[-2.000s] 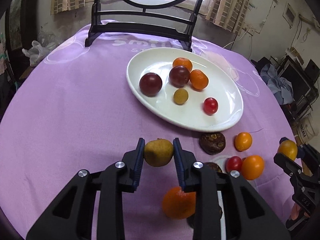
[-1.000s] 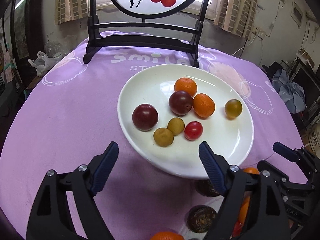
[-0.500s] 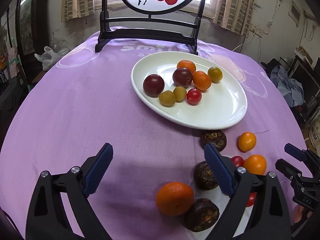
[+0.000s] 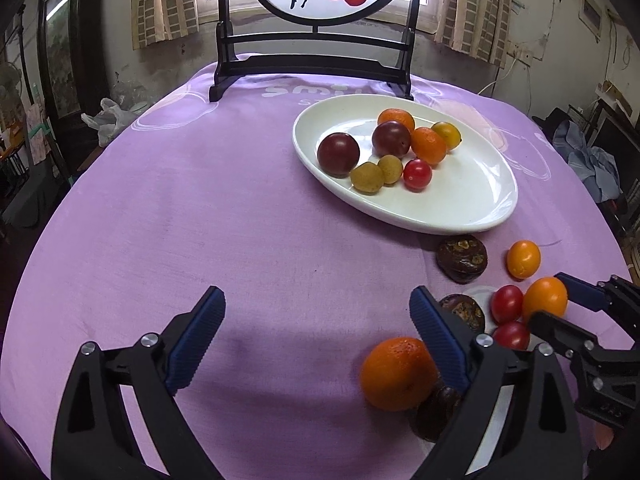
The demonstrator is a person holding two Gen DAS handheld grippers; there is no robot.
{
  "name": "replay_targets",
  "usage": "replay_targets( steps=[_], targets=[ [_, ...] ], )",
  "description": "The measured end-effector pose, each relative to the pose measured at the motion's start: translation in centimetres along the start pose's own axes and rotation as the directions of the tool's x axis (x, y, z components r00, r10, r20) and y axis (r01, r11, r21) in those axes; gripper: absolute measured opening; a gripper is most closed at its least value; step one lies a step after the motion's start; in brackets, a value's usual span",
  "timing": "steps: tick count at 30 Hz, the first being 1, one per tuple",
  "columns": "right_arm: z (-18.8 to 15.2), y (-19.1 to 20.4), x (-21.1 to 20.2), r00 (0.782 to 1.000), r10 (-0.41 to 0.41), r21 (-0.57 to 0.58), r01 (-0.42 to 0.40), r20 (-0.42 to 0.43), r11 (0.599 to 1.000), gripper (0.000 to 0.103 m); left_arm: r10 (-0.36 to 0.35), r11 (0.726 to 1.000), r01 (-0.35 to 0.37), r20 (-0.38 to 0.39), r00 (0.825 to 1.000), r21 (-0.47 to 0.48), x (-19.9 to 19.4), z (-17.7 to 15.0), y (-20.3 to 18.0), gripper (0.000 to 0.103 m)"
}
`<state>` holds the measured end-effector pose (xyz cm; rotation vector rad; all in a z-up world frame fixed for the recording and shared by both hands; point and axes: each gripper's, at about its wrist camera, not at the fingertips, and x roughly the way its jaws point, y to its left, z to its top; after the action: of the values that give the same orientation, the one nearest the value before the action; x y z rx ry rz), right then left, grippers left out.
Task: Organize fruits
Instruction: 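Grasp a dark-brown round fruit with the left tool while the right tool grasps an orange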
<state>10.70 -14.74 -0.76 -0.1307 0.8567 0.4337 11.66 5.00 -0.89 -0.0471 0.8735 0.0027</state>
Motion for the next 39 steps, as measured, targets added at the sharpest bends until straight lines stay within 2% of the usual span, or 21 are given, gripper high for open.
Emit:
replay_targets(
  steps=[2,8,15,24,25,26,27,28,33,36,37,38,39],
  targets=[
    [0.2,0.4,0.3,1.000,0.000,-0.014,0.000,-0.001,1.000,0.038,-0.012,1.000,0.012,-0.003,1.000,0.005,0.0,0.0,-0.1,0.091],
    [-0.4,-0.6,-1.3,0.999,0.017,0.016,-0.018,0.039,1.000,0.038,-0.046,0.999,0.046,-0.008,0.999,0.029,-0.4,-0.5,-0.8,0.092],
    [-0.9,-2.9,-3.9,0.995,0.017,0.057,-0.022,0.100,0.998,0.038,-0.080,0.994,0.080,-0.008,0.997,0.079,-3.0,-2.3,-2.6,0.092],
    [-1.8,-4.4,-5.1,0.993,-0.001,0.082,-0.009,0.121,0.997,0.038,-0.072,0.983,0.091,-0.121,0.990,0.161,-2.6,-5.9,-6.3,0.092],
    [-1.9,-4.4,-5.1,0.993,0.001,0.082,-0.011,0.119,0.997,0.038,-0.065,0.982,0.087,-0.130,0.989,0.167,-2.3,-6.1,-6.6,0.090],
    [-2.0,-4.4,-5.1,0.993,0.003,0.081,-0.013,0.117,0.997,0.038,-0.058,0.982,0.082,-0.138,0.989,0.171,-2.1,-6.2,-6.9,0.083],
    [-2.1,-4.4,-5.2,0.993,0.005,0.080,-0.015,0.117,0.997,0.038,-0.051,0.981,0.078,-0.151,0.987,0.177,-1.9,-6.4,-7.2,0.071],
    [-2.2,-4.4,-5.3,0.993,0.008,0.080,-0.017,0.116,0.997,0.038,-0.044,0.980,0.076,-0.170,0.984,0.185,-1.5,-6.5,-7.5,0.066],
    [-2.3,-4.2,-5.6,0.992,0.017,0.076,-0.027,0.124,0.997,0.038,0.008,0.972,0.028,-0.154,0.988,0.234,-1.4,-6.2,-9.0,0.059],
    [-2.3,-4.1,-5.9,0.991,0.023,0.070,-0.032,0.134,0.997,0.038,0.011,0.973,0.024,-0.151,0.989,0.228,-1.0,-5.7,-9.4,0.057],
    [-2.3,-4.0,-6.0,0.990,0.025,0.069,-0.035,0.138,0.997,0.038,0.001,0.974,0.033,-0.151,0.988,0.222,-1.0,-5.6,-9.4,0.054],
    [-2.3,-4.0,-6.1,0.990,0.026,0.068,-0.036,0.139,0.997,0.038,-0.005,0.976,0.036,-0.145,0.989,0.215,-0.9,-5.5,-9.3,0.043],
    [-2.3,-4.0,-6.1,0.990,0.026,0.067,-0.035,0.139,0.997,0.038,-0.005,0.975,0.036,-0.142,0.990,0.219,-0.9,-5.5,-9.4,0.043]
  ],
)
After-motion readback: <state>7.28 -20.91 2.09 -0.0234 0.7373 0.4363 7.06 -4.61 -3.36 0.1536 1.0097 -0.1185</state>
